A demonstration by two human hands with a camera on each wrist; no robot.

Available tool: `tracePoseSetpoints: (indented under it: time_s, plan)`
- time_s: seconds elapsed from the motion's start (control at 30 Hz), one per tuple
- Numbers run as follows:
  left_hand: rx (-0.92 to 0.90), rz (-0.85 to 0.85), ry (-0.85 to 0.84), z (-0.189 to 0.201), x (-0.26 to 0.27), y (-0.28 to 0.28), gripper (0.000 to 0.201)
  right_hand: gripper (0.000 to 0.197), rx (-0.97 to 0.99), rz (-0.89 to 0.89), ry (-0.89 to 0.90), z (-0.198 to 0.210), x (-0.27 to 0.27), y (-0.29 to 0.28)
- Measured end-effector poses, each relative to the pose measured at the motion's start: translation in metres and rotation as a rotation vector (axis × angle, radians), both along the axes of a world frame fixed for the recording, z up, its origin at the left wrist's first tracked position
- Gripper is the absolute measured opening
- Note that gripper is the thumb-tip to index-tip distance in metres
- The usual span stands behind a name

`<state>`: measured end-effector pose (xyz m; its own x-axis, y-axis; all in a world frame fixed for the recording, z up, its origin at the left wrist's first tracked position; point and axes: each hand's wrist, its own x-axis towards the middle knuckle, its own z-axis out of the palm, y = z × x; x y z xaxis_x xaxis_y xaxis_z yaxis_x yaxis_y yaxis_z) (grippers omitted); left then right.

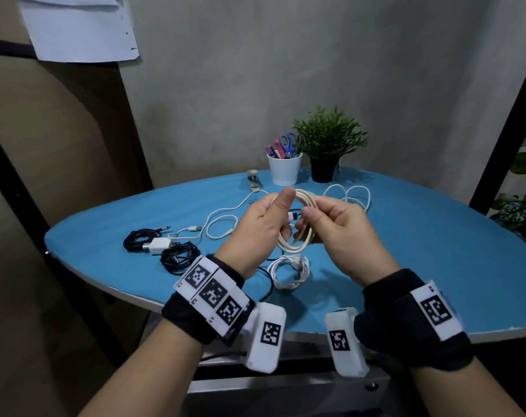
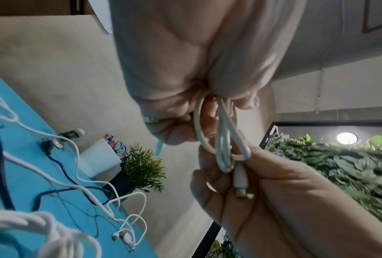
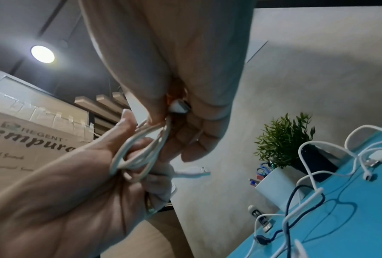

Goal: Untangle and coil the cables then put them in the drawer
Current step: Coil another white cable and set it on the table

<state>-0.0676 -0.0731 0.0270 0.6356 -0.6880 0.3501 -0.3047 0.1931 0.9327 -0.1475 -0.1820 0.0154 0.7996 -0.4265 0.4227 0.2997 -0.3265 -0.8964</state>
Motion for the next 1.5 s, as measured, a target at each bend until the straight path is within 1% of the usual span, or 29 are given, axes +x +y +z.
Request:
tracePoseSetpoints:
  time_s: [0.1, 0.17, 0.2, 0.23, 0.3, 0.33, 0.4, 0.47, 0.53, 0.6, 0.7, 0.73, 0.77, 0.83, 0.93, 1.0, 1.07, 1.17, 1.27, 1.33, 1.43, 1.5]
  plan:
    - [-0.044, 0.005, 0.034, -0.005, -0.004, 0.0, 0.035, 0.023, -0.168, -0.132, 0.022, -0.006, 0.002, 0.004]
    - [-0.071, -0.021, 0.085, -0.005, -0.005, 0.001, 0.038, 0.027, -0.244, -0.192, 0.067, -0.008, 0.002, 0.005]
    - [-0.088, -0.041, 0.133, -0.005, -0.005, 0.001, 0.041, 0.029, -0.233, -0.204, 0.08, -0.007, 0.002, 0.006]
    - [-0.095, -0.051, 0.185, -0.004, -0.005, 0.002, 0.044, 0.03, -0.181, -0.194, 0.077, -0.006, 0.003, 0.005]
    - [-0.087, -0.025, 0.267, -0.002, -0.003, 0.004, 0.048, 0.03, -0.013, -0.126, 0.046, -0.003, 0.002, 0.005]
    - [-0.087, -0.021, 0.275, -0.002, -0.001, 0.006, 0.044, 0.029, 0.062, -0.092, 0.041, -0.001, 0.002, 0.005]
    - [-0.075, -0.026, 0.198, -0.005, 0.003, 0.01, 0.033, 0.027, 0.135, -0.059, 0.044, 0.001, 0.001, 0.005]
    - [-0.045, -0.023, 0.11, -0.007, 0.008, 0.015, 0.026, 0.027, 0.147, -0.062, 0.035, 0.002, 0.002, 0.005]
    - [-0.002, 0.015, 0.068, -0.009, 0.011, 0.017, 0.021, 0.028, 0.166, -0.069, 0.005, 0.001, 0.003, 0.004]
    - [0.047, 0.095, -0.007, -0.011, 0.013, 0.019, 0.02, 0.029, 0.218, -0.061, -0.022, 0.001, 0.005, 0.004]
    - [0.134, 0.268, -0.199, -0.016, 0.017, 0.019, 0.02, 0.028, 0.285, -0.043, -0.019, 0.003, 0.006, 0.009]
    - [0.133, 0.311, -0.21, -0.017, 0.018, 0.018, 0.018, 0.027, 0.283, -0.04, -0.006, 0.003, 0.006, 0.011]
    - [0.115, 0.338, -0.178, -0.018, 0.018, 0.017, 0.016, 0.027, 0.261, -0.044, 0.013, 0.002, 0.007, 0.012]
    - [0.038, 0.337, -0.014, -0.018, 0.017, 0.014, 0.016, 0.026, 0.153, -0.074, 0.06, 0.0, 0.007, 0.013]
    - [-0.092, 0.235, 0.27, -0.014, 0.011, 0.01, 0.018, 0.023, -0.055, -0.154, 0.155, -0.004, 0.007, 0.011]
    - [-0.153, 0.159, 0.379, -0.014, 0.007, 0.01, 0.017, 0.022, -0.14, -0.192, 0.193, -0.004, 0.007, 0.009]
    - [-0.185, 0.115, 0.446, -0.013, 0.004, 0.008, 0.018, 0.024, -0.183, -0.198, 0.203, -0.002, 0.007, 0.009]
    - [-0.185, 0.076, 0.509, -0.012, 0.002, 0.005, 0.021, 0.022, -0.243, -0.199, 0.23, 0.0, 0.007, 0.011]
    - [-0.167, 0.003, 0.509, -0.01, -0.001, 0.006, 0.026, 0.014, -0.337, -0.268, 0.247, 0.0, 0.009, 0.008]
    - [-0.157, -0.047, 0.486, -0.01, -0.004, 0.008, 0.028, 0.013, -0.362, -0.317, 0.261, 0.001, 0.009, 0.003]
    - [-0.146, -0.053, 0.439, -0.011, -0.005, 0.008, 0.027, 0.021, -0.359, -0.321, 0.26, 0.001, 0.01, -0.002]
    - [-0.157, -0.03, 0.474, -0.011, -0.004, 0.007, 0.02, 0.025, -0.343, -0.299, 0.226, 0.001, 0.011, -0.003]
